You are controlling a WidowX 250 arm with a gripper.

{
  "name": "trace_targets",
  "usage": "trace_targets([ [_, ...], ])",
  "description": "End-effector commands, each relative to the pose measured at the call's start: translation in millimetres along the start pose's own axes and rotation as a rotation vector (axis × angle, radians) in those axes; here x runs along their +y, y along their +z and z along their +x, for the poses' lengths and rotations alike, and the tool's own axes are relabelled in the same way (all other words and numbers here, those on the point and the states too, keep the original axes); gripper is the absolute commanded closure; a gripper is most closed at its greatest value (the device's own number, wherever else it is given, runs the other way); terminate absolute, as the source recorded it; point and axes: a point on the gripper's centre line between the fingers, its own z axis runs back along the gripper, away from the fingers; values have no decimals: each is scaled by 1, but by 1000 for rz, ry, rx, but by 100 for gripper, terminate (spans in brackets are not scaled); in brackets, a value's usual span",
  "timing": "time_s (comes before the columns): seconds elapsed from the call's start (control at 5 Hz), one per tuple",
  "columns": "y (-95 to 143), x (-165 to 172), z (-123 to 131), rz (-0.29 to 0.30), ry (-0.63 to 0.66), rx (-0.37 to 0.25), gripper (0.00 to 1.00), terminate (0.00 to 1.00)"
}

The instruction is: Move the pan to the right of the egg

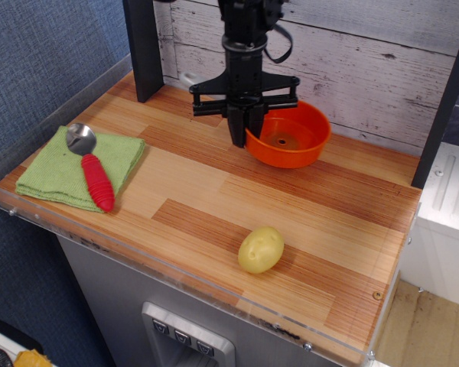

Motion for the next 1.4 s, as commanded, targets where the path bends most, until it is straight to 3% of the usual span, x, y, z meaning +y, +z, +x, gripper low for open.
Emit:
trace_targets([
  [0.0,32,-28,-17,-89,194,-75,100,0],
  [0.4,31,-64,-46,-93,558,-51,100,0],
  [0.6,34,-82,-58,-48,743,-52,100,0],
  [0.8,26,-89,-75,16,950,-16,100,0],
  [1.0,15,-93,-93,49,1151,-21,100,0],
  [1.2,7,-96,-102,34,1223,-25,100,0],
])
